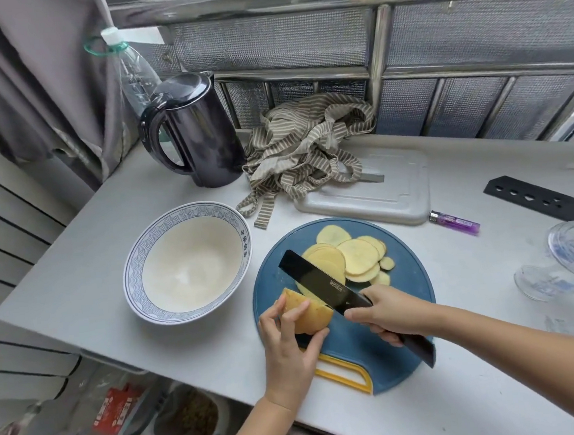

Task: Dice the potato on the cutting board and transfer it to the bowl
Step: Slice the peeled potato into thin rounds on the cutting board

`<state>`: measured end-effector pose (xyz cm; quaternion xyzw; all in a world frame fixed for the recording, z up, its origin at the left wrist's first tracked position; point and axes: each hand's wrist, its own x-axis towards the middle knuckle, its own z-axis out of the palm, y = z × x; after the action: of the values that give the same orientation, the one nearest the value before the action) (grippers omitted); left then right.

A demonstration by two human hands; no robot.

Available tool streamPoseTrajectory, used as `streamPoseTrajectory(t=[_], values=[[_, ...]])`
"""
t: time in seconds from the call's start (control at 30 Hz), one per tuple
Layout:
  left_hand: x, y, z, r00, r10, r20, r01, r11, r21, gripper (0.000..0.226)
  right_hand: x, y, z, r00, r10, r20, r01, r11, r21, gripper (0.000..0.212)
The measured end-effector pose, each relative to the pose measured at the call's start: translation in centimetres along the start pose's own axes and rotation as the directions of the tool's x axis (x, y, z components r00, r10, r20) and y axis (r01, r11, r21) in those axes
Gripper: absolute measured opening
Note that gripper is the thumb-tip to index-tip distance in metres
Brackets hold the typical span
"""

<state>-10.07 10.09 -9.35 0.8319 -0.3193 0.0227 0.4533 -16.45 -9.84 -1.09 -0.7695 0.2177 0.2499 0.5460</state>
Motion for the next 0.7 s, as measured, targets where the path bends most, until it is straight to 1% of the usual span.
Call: streamPoseTrajectory(t=[0.07, 0.13, 0.2, 0.3, 0.4, 0.53, 0.7], values=[[0.1, 0.3, 0.1, 1.0, -0.011, -0.015, 0.011, 1.0, -0.003, 0.06, -0.9, 0.0, -0.1, 0.994, -0.068, -0.09, 0.051, 0.983, -0.175, 0.029], [0.1, 0.5, 0.2, 1.0, -0.012, -0.026, 0.011, 1.0, -0.003, 0.058, -1.8, 0.1, 0.1, 0.975, -0.139, -0.172, 0.062, 0.918, -0.392, 0.03], [0.1, 0.3, 0.2, 1.0, -0.003, -0.031, 0.003, 1.0, 0.006, 0.058, -2.7, 0.4, 0.6, 0.961, -0.194, -0.198, 0.067, 0.856, -0.512, 0.03], [0.1, 0.0, 0.2, 0.999, 0.01, -0.032, -0.009, 0.999, 0.032, 0.063, -4.0, 0.6, 1.1, 0.958, -0.223, -0.179, 0.076, 0.802, -0.593, 0.027], [0.1, 0.1, 0.1, 1.0, -0.001, -0.023, 0.001, 0.999, 0.036, 0.065, -4.7, 0.5, 1.4, 0.953, -0.245, -0.177, 0.085, 0.779, -0.621, 0.026], [0.2, 0.4, 0.0, 1.0, -0.022, -0.022, 0.023, 0.999, 0.031, 0.057, -5.0, 0.5, 1.9, 0.95, -0.271, -0.157, 0.098, 0.733, -0.673, 0.026], [-0.1, 0.3, 0.1, 0.998, -0.044, -0.034, 0.046, 0.998, 0.053, 0.058, -5.1, 0.7, 2.1, 0.939, -0.307, -0.152, 0.092, 0.653, -0.752, 0.025]])
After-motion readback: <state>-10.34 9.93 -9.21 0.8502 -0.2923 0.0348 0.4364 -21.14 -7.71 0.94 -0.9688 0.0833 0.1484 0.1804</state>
